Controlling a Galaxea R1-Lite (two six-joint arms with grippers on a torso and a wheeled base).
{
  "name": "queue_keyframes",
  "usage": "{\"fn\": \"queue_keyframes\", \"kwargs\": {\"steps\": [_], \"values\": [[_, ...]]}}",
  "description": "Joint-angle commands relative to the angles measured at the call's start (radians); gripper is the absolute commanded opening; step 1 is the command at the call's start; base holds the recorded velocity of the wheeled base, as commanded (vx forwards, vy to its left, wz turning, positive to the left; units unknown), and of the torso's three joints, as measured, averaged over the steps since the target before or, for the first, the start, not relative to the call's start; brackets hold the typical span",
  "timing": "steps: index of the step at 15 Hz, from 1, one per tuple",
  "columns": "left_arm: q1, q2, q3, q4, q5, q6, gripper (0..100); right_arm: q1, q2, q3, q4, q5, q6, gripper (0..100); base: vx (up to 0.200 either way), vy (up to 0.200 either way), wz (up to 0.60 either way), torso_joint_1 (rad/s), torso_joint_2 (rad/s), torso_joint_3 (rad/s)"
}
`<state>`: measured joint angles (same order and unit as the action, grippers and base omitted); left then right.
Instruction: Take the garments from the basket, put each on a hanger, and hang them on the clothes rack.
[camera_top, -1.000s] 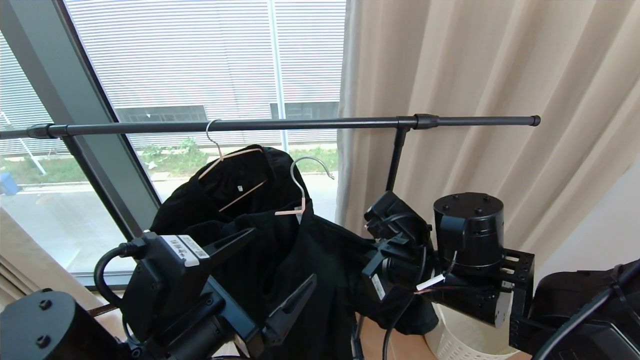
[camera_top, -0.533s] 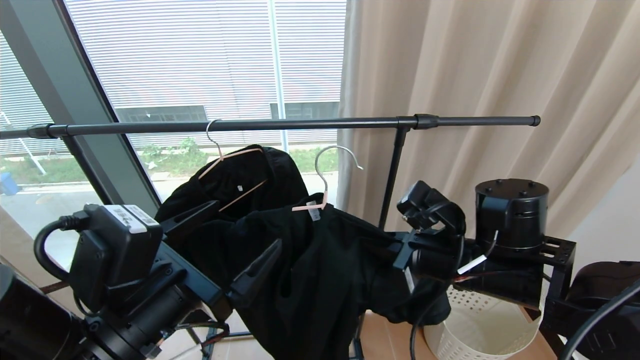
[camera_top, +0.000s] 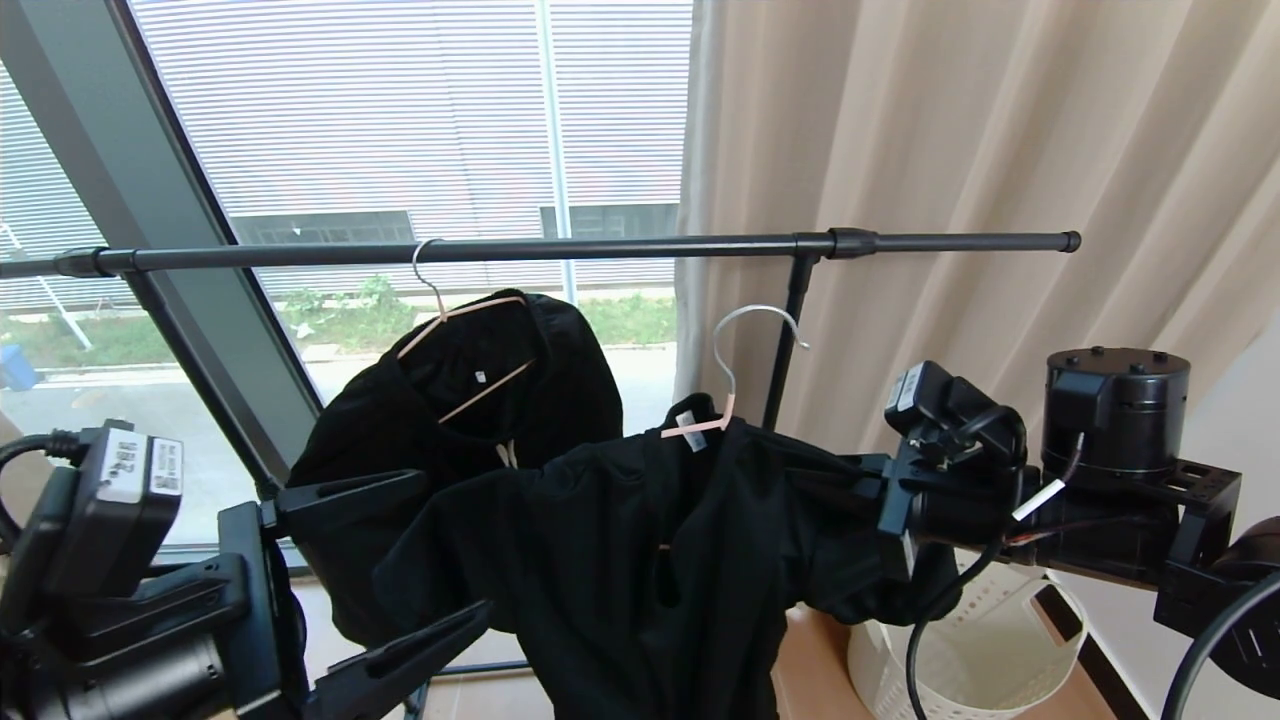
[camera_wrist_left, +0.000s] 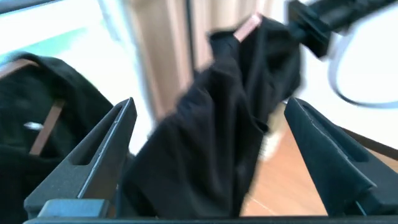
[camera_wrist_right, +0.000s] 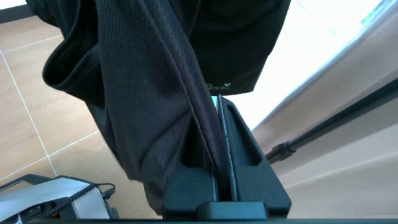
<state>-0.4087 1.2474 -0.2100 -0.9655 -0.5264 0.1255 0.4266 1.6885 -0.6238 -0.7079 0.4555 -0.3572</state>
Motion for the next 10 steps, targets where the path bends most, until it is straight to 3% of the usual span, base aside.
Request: {"fn": "queue_keyframes", "kwargs": {"steps": [1,5,10], "values": [[0.143,-0.068,-0.005,0.064,-0.136,-0.006,100,-0.031,-0.018,0.001,-0.001,0.022,0.0,0,0.0,0.0,0.0,0.0,0.0,0.0],[0.179,0.012,0.003,0.064,-0.152,-0.004,100,-0.08,-0.026,-0.001,-0.001,0.129,0.001,0,0.0,0.0,0.0,0.0,0.0,0.0],[0.179,0.052,0.009,0.064,-0.178,-0.006,100,-0.126,-0.027,-0.004,-0.002,0.212,0.003,0,0.0,0.0,0.0,0.0,0.0,0.0]]}}
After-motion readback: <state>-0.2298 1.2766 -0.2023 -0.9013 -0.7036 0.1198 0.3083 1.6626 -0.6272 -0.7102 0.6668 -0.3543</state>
